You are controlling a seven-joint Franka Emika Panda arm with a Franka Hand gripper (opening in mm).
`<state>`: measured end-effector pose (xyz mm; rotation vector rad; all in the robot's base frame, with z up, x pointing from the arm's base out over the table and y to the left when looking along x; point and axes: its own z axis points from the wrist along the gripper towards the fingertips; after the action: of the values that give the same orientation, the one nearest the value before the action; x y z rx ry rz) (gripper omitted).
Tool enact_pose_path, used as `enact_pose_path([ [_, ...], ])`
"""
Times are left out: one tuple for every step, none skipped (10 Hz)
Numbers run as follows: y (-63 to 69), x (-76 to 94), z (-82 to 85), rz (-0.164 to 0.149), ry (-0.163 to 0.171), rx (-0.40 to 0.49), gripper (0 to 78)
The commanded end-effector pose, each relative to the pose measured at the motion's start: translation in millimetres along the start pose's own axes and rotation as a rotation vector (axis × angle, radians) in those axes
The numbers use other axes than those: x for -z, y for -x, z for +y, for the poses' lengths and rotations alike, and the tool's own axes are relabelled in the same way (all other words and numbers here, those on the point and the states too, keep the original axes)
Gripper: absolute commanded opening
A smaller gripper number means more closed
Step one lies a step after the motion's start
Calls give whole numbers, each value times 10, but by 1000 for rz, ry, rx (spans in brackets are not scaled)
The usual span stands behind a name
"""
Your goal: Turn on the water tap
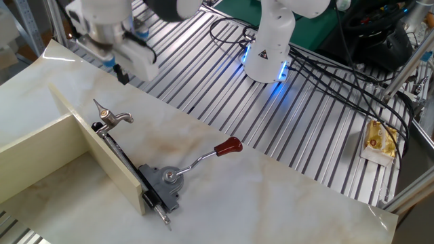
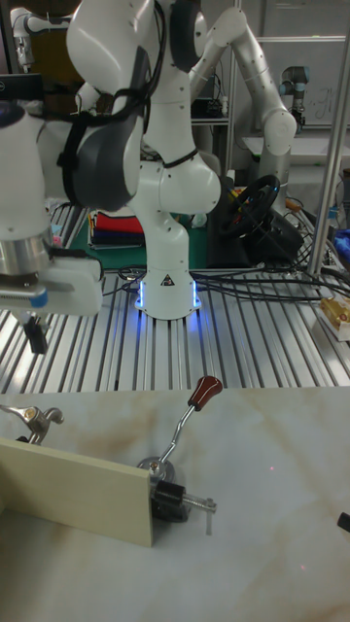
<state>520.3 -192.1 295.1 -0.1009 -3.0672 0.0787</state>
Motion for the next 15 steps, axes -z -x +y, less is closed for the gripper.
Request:
enact_pose_path([
  [122,264,102,-19,37,6,0],
  [190,354,192,-18,39,-6,0],
  [214,332,268,-23,42,-18,0],
  [222,316,316,-25,40,-23,0],
  [228,286,455,-25,41,-36,0],
  [222,276,555,-23,43,-40,0],
  [205,270,670,-24,42,-56,0],
  [183,268,769,-24,40,-73,0],
  [167,286,811,-22,44,-73,0],
  [165,317,831,-15,54,-74,0],
  [179,333,832,-14,56,-73,0],
  [179,333,832,-20,39,-68,0],
  [179,333,832,-21,-1,-30,0],
  [179,333,832,-16,-6,-7,0],
  [179,333,832,53,2,14,0],
])
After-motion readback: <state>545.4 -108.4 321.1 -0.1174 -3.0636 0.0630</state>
